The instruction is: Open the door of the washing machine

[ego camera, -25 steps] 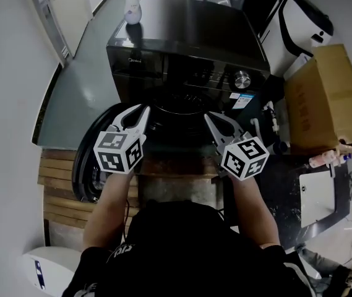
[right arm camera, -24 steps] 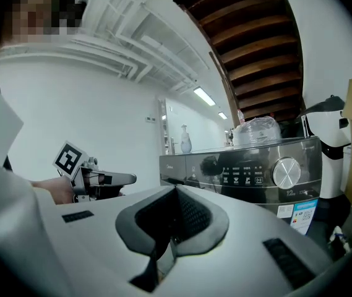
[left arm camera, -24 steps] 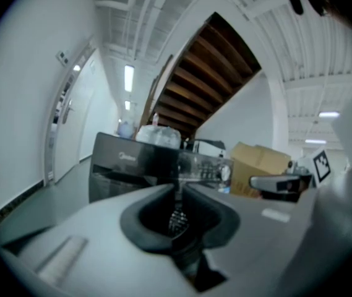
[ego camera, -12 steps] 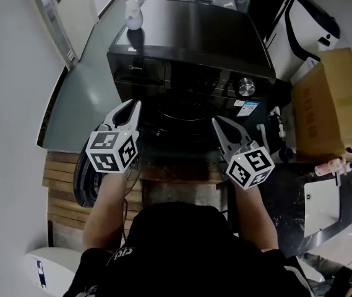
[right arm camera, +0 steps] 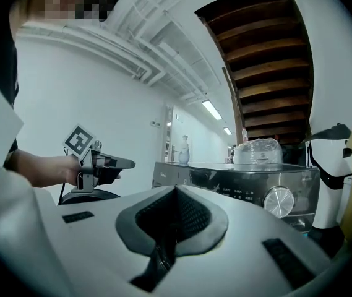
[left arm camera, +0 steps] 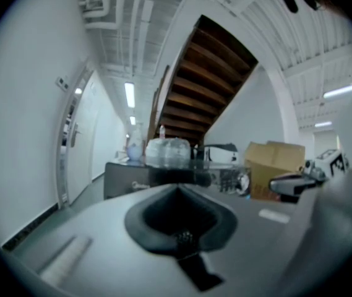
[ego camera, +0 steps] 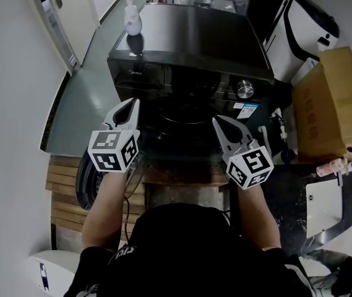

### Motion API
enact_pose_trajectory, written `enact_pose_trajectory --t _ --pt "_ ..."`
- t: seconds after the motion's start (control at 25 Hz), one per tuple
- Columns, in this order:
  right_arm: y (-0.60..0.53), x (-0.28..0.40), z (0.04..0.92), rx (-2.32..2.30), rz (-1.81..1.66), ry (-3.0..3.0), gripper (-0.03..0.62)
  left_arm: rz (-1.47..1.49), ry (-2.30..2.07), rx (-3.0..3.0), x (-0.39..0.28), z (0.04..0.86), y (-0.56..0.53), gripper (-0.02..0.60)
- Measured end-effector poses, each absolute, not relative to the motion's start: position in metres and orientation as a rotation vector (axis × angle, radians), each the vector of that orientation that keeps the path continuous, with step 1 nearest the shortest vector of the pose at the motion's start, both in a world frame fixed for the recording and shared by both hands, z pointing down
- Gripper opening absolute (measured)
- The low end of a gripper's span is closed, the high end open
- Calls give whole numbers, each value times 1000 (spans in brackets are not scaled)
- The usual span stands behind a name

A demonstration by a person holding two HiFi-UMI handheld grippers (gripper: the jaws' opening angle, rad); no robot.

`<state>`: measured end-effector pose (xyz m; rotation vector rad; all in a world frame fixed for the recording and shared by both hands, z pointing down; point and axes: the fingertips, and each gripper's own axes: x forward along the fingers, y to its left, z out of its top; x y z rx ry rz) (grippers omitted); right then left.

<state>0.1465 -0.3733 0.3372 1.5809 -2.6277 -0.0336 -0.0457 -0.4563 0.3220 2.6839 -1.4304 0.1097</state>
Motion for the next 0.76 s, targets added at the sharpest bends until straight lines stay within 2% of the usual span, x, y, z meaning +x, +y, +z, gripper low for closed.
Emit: enact_pose_trajectory --t 0.76 --pt "-351 144 346 1622 82 -2616 -9 123 -1383 2636 -63 349 -436 9"
